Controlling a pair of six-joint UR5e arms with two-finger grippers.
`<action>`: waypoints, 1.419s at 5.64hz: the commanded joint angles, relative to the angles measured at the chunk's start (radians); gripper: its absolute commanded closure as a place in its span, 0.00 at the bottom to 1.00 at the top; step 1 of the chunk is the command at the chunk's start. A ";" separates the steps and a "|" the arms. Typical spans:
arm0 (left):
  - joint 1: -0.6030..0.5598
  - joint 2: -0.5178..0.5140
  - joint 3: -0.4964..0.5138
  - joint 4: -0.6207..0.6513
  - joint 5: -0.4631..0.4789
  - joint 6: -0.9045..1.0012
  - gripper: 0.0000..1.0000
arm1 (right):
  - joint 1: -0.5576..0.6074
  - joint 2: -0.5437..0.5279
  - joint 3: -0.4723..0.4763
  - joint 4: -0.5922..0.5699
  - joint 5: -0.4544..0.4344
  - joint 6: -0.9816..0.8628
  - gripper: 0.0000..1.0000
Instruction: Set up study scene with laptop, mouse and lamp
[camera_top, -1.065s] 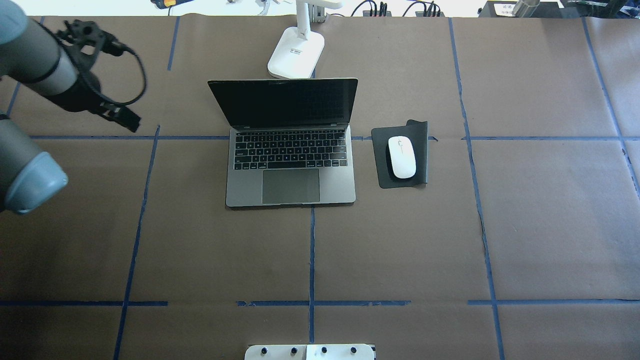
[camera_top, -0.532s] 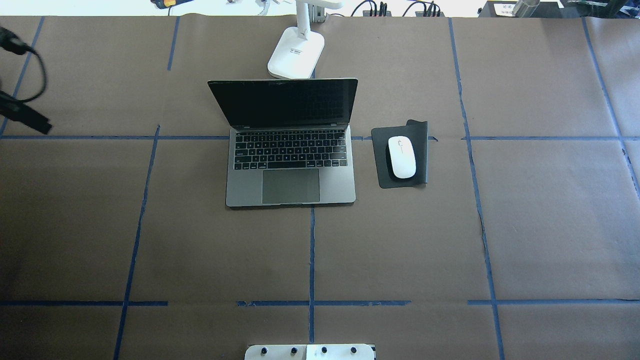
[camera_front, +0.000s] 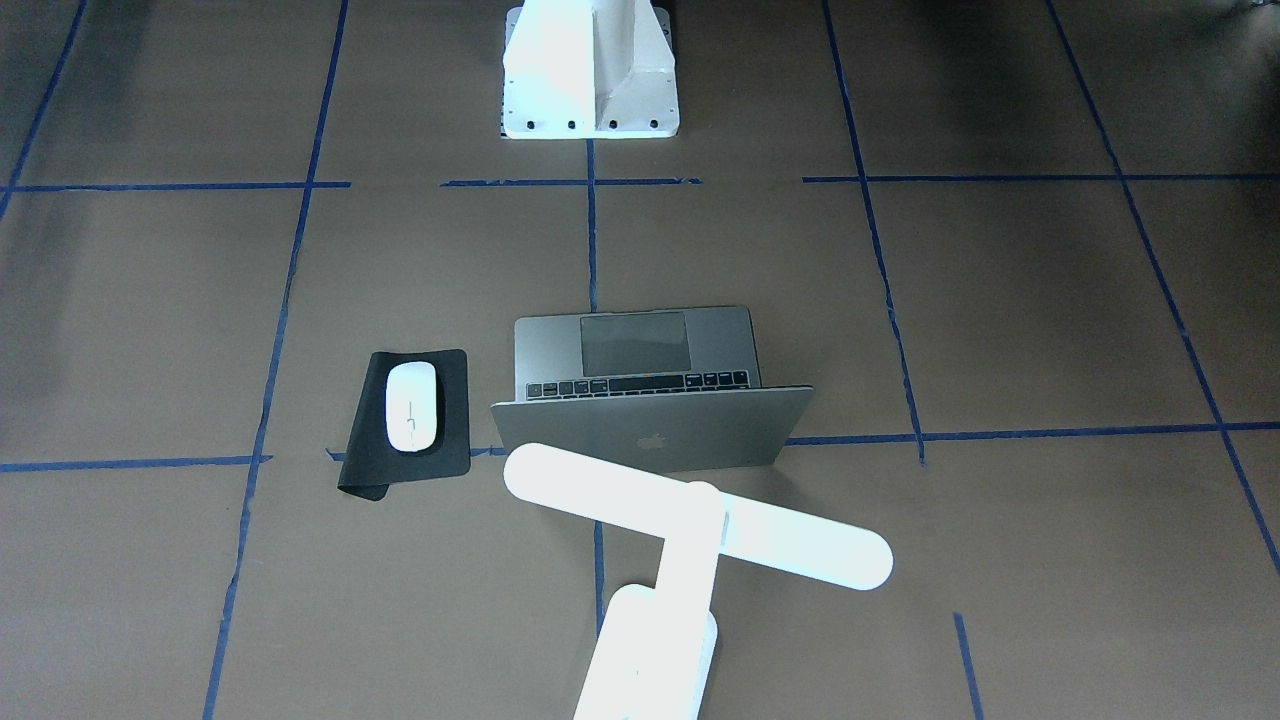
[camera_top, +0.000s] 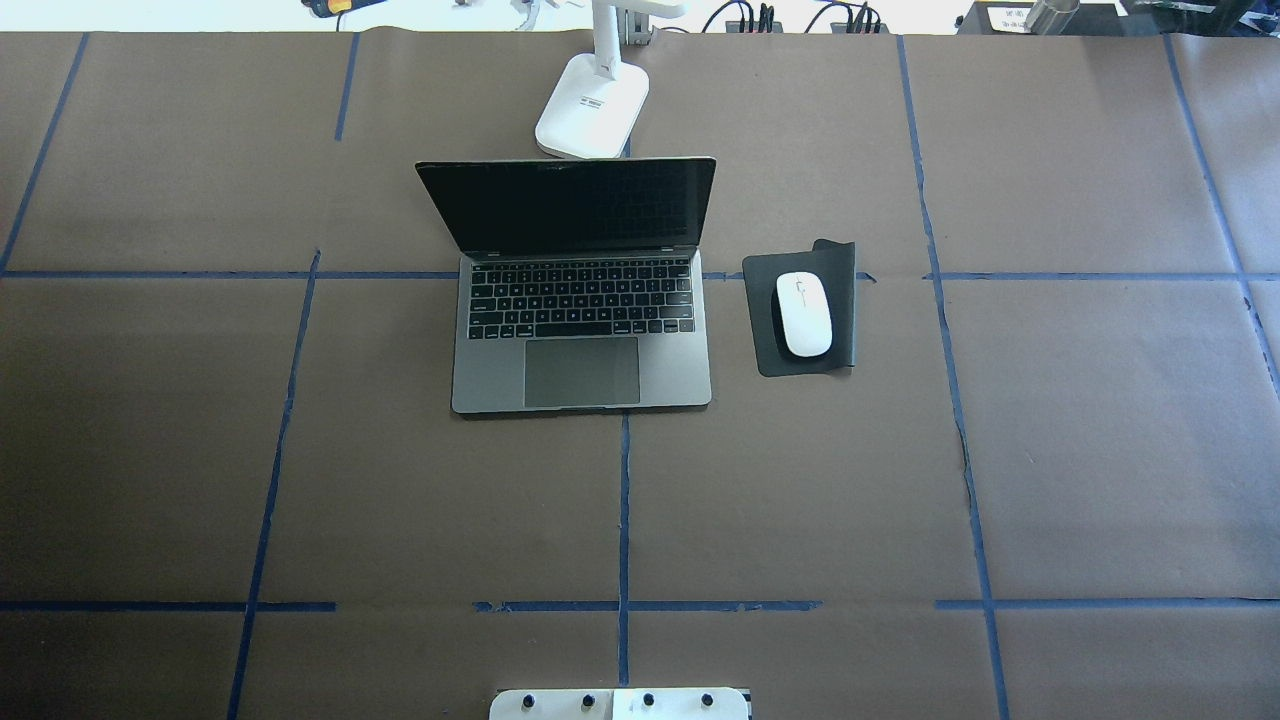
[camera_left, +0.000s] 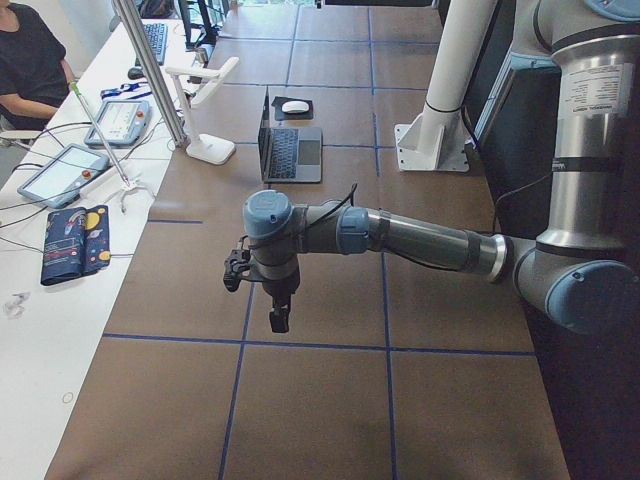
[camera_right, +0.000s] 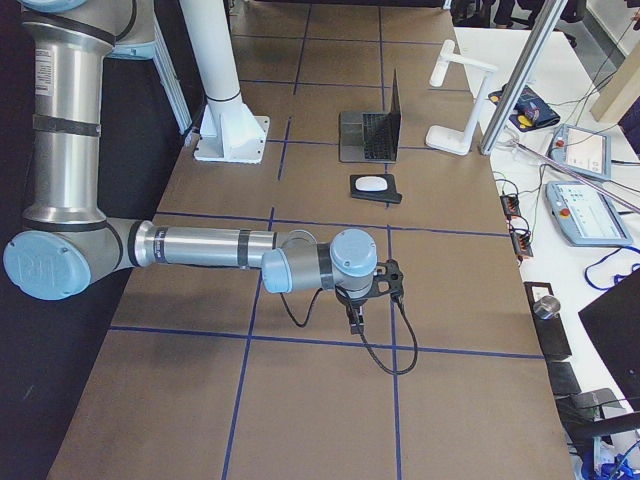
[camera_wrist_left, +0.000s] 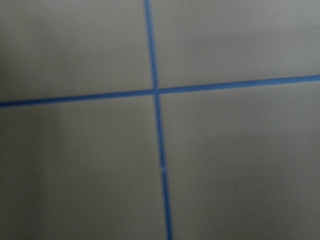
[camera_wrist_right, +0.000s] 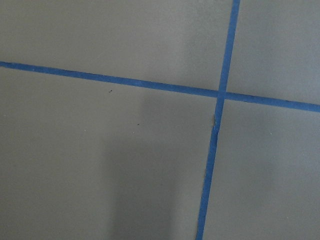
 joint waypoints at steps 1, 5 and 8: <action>-0.057 0.095 0.057 -0.012 -0.009 0.054 0.00 | -0.023 -0.047 0.025 0.001 -0.001 -0.004 0.00; -0.023 0.099 -0.003 -0.048 -0.067 0.038 0.00 | -0.037 -0.043 0.023 0.001 -0.013 -0.035 0.00; -0.006 0.107 -0.002 -0.048 -0.069 0.050 0.00 | -0.032 -0.035 0.028 -0.075 0.000 -0.123 0.00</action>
